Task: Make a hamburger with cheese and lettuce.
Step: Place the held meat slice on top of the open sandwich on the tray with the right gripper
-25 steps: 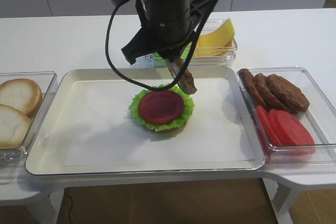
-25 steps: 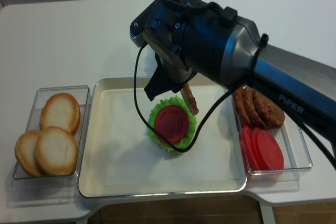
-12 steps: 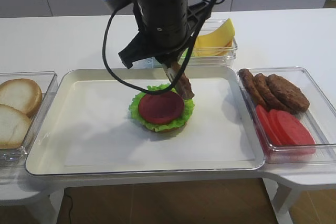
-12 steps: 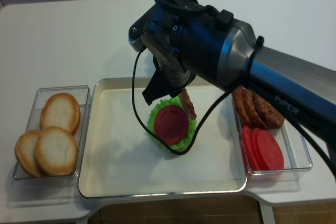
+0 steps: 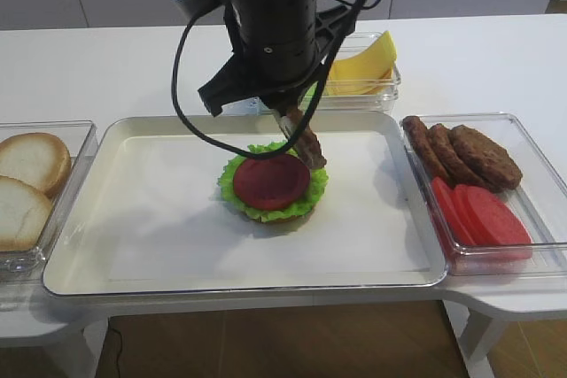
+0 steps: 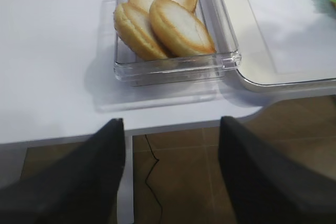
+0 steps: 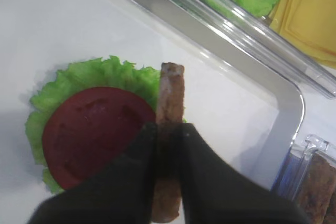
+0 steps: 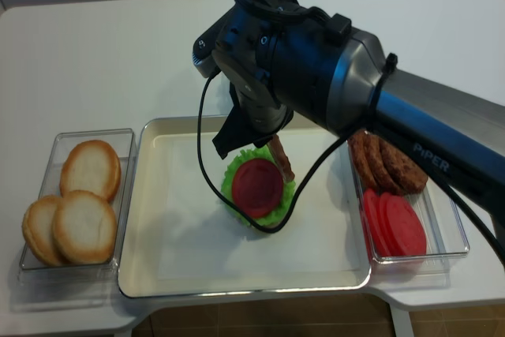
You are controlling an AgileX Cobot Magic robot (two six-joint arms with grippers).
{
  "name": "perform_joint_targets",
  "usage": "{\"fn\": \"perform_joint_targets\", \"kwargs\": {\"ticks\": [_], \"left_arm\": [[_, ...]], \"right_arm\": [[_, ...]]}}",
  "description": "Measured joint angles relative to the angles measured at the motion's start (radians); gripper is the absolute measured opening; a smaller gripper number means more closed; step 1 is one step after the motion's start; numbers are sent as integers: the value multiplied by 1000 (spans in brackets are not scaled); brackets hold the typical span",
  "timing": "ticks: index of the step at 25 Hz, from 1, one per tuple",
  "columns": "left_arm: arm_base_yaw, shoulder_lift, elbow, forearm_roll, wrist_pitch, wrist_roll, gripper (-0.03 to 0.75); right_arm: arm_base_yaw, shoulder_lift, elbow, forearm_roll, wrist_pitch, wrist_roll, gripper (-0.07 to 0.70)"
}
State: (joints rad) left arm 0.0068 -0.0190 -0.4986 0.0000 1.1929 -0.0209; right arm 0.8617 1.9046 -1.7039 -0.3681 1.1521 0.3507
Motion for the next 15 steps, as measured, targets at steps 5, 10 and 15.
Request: {"fn": "perform_joint_targets", "kwargs": {"ticks": [5, 10, 15], "left_arm": [[0, 0, 0, 0, 0, 0, 421], [0, 0, 0, 0, 0, 0, 421], [0, 0, 0, 0, 0, 0, 421]], "right_arm": [[0, 0, 0, 10, -6, 0, 92], [0, 0, 0, 33, -7, 0, 92], [0, 0, 0, 37, -8, 0, 92]]}}
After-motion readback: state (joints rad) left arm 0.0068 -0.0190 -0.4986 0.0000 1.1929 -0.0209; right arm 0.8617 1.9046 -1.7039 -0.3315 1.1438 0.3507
